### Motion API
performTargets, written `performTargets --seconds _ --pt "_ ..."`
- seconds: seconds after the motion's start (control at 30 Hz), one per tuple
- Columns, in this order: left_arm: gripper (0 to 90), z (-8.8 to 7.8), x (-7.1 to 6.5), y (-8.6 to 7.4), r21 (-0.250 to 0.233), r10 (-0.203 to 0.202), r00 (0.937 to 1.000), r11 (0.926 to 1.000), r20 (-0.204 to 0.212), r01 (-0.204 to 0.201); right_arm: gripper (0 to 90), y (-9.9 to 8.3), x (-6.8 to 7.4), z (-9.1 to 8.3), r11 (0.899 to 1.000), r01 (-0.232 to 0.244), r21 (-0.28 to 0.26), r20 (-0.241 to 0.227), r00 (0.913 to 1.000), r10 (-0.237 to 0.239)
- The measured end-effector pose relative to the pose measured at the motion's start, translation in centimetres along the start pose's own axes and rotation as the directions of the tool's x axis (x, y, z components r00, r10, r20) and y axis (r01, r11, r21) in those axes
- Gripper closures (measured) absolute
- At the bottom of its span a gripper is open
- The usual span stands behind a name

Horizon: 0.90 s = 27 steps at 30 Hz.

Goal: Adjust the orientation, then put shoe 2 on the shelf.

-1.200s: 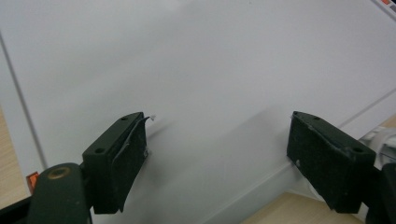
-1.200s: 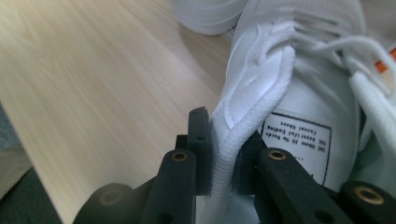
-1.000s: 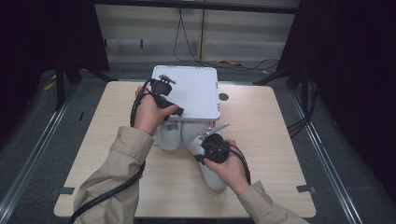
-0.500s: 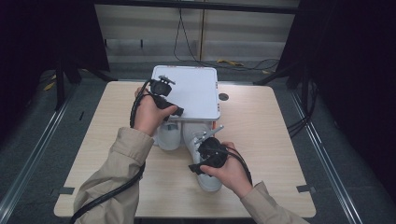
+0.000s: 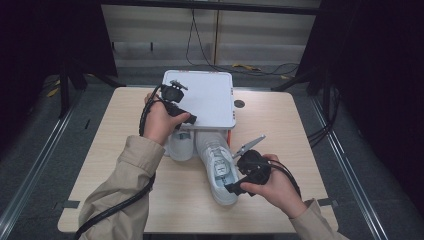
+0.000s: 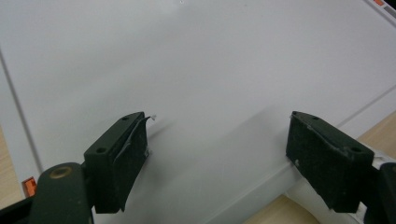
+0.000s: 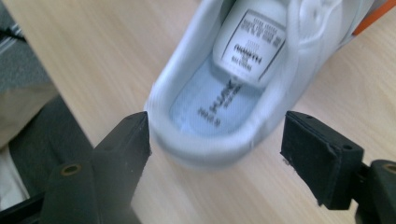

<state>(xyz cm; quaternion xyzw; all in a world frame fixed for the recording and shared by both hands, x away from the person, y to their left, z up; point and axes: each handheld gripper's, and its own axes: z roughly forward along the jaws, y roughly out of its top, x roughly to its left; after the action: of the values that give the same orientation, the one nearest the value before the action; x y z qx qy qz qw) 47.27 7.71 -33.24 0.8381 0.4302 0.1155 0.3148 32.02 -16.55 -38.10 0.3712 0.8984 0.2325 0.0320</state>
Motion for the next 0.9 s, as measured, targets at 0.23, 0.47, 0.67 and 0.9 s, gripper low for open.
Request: performTargets --seconds 0.23,0.47,0.67,0.9 --pt "20.4 0.0 0.0 -0.2 -0.013 0.003 1.0000 0.9999 -0.004 -0.003 22.6 -2.3 0.2 2.5 0.999 -0.019 0.041 0.003 0.9998 0.019" --pt "20.5 0.0 -0.1 -0.1 -0.006 0.002 1.0000 1.0000 -0.004 -0.002 18.2 -2.9 0.1 4.9 0.997 -0.070 0.040 -0.013 0.9974 0.071" --pt "20.8 0.0 -0.1 -0.2 -0.015 0.002 1.0000 0.9999 0.000 -0.002 20.8 -1.6 -0.4 4.9 0.993 -0.112 -0.029 0.005 0.9937 0.112" --pt "21.1 0.1 -0.1 -0.1 -0.011 0.001 1.0000 0.9999 0.001 0.000 21.5 0.6 -1.1 4.9 0.987 -0.150 -0.051 0.015 0.9885 0.151"
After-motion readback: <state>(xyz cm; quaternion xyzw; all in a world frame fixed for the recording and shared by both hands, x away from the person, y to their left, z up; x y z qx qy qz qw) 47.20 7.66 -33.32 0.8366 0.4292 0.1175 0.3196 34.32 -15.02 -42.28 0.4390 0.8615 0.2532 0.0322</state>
